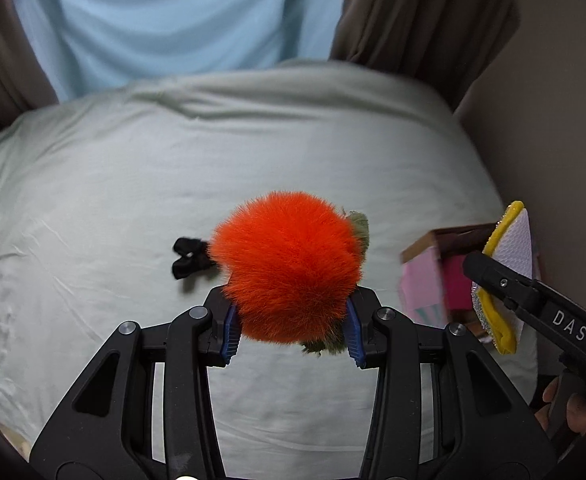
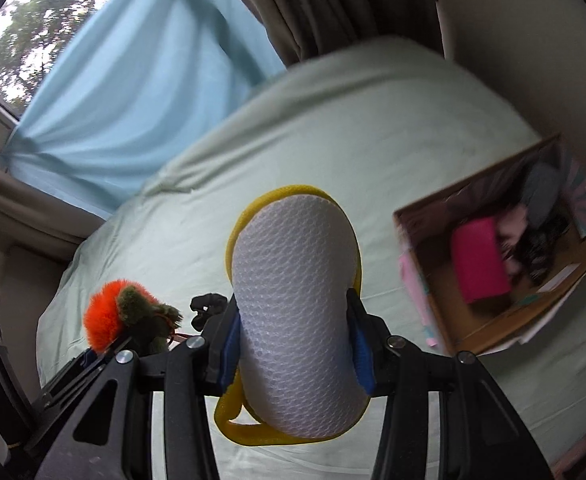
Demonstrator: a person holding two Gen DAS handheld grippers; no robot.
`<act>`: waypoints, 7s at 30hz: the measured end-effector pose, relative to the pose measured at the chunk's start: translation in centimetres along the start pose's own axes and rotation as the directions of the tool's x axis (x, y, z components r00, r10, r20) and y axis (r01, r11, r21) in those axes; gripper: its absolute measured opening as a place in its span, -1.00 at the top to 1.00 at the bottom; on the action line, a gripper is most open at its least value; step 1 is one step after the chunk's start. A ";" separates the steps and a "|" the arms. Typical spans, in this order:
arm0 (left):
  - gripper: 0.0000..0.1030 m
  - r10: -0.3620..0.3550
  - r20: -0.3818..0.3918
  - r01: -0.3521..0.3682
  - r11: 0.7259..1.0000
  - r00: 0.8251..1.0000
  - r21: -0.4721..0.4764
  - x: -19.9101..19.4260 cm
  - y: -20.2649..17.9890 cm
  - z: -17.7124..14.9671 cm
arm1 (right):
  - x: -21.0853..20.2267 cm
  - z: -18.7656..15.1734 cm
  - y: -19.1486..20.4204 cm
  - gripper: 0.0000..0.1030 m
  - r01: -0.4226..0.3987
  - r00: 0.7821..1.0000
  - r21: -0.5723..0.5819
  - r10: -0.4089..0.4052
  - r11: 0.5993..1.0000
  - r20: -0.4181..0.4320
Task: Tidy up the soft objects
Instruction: 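Carry pompom and brush over the box and open both tools inside, then withdraw both tools from the box toward the scrunchie and packet, then grasp the black scrunchie with the left tool while the right grasps the green packet, then carry scrunchie and packet over the box and open both tools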
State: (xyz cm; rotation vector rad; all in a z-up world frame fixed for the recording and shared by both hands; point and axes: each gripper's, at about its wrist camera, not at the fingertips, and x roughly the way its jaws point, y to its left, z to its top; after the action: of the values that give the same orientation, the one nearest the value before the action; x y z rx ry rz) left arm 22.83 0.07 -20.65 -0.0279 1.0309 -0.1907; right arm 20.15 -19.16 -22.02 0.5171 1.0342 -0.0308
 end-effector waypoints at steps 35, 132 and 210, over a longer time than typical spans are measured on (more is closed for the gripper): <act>0.26 -0.065 -0.240 0.113 0.975 0.969 0.192 14.5 -32.3 -4.4 | -0.9 9.2 -28.9 0.17 0.176 0.977 -0.033 -0.179 0.984 -0.114; -0.99 -0.009 -0.054 0.012 0.999 0.998 0.049 7.7 16.9 -1.2 | 9.2 -5.3 4.8 -0.99 0.111 0.992 -0.226 -0.122 0.968 -0.035; 0.57 0.013 0.050 -0.017 0.998 0.999 0.068 -5.8 1.3 -1.0 | -7.1 -1.6 2.4 0.37 0.034 0.998 -0.382 -0.013 0.924 0.058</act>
State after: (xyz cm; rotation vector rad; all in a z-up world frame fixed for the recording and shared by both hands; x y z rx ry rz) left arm 19.31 2.44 -16.42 0.0367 0.9746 -0.2102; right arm 15.77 -17.86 -15.80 0.1459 0.9621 0.1339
